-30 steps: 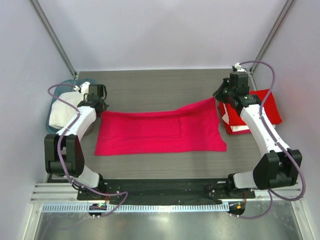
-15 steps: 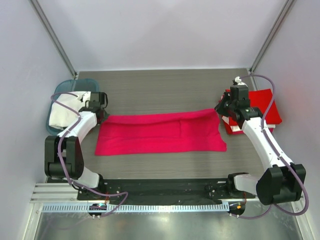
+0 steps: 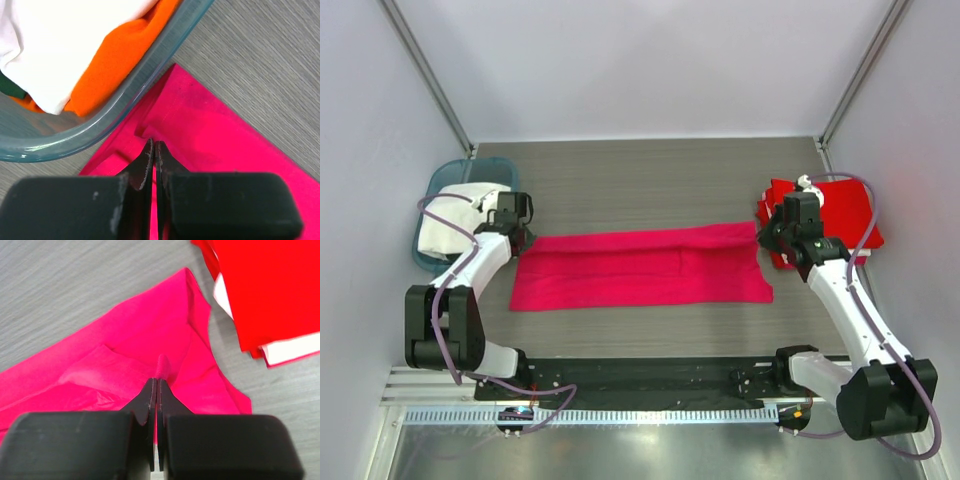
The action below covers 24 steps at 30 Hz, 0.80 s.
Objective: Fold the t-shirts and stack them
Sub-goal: Fold the tshirt
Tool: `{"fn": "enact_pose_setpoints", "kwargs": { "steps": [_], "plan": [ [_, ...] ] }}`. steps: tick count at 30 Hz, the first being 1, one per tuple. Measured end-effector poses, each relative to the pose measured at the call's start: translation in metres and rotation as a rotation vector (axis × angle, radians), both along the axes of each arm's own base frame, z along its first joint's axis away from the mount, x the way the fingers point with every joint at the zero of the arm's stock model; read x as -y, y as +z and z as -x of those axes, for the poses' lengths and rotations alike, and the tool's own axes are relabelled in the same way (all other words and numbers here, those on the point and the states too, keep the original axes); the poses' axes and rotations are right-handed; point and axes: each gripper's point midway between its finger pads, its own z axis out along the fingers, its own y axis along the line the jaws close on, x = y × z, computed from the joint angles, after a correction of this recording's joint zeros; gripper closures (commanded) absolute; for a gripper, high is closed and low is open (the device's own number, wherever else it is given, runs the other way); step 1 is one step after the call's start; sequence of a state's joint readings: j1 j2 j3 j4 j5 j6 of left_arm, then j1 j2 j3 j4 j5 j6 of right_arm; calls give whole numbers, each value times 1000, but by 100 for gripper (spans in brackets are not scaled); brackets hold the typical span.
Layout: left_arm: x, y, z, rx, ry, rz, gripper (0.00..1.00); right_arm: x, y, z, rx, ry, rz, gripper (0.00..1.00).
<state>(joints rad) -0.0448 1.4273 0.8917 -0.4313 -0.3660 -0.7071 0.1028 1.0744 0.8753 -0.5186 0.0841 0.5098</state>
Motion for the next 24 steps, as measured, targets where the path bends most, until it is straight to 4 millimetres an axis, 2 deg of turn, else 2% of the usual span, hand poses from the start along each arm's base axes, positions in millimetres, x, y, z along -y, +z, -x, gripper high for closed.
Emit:
{"fn": "enact_pose_setpoints", "kwargs": {
  "steps": [10, 15, 16, 17, 18, 19, 21, 22, 24],
  "plan": [
    [0, -7, 6, -16, 10, 6, 100, 4, -27, 40, -10, -82, -62, 99],
    [0, -17, 13, -37, 16, 8, 100, 5, -48, 60, -21, -135, -109, 99],
    [0, -19, 15, -44, 16, 8, 100, 5, -51, 64, -19, -145, -119, 98],
    [0, -22, 18, -52, 16, 8, 99, 5, -54, 67, -12, -157, -131, 94],
    [0, -24, 21, -60, 16, 9, 96, 6, -55, 71, -4, -166, -141, 89],
    [0, -26, 22, -65, 13, 12, 93, 6, -55, 73, 12, -176, -152, 73],
    [3, -28, 24, -69, 4, 24, 82, 8, -52, 77, 54, -199, -174, 66],
    [4, -28, 26, -61, -1, 32, 61, 9, -51, 79, 76, -206, -180, 57],
    [6, -27, 35, -47, -12, 40, 45, 11, -45, 82, 125, -220, -191, 53]
  ]
}}
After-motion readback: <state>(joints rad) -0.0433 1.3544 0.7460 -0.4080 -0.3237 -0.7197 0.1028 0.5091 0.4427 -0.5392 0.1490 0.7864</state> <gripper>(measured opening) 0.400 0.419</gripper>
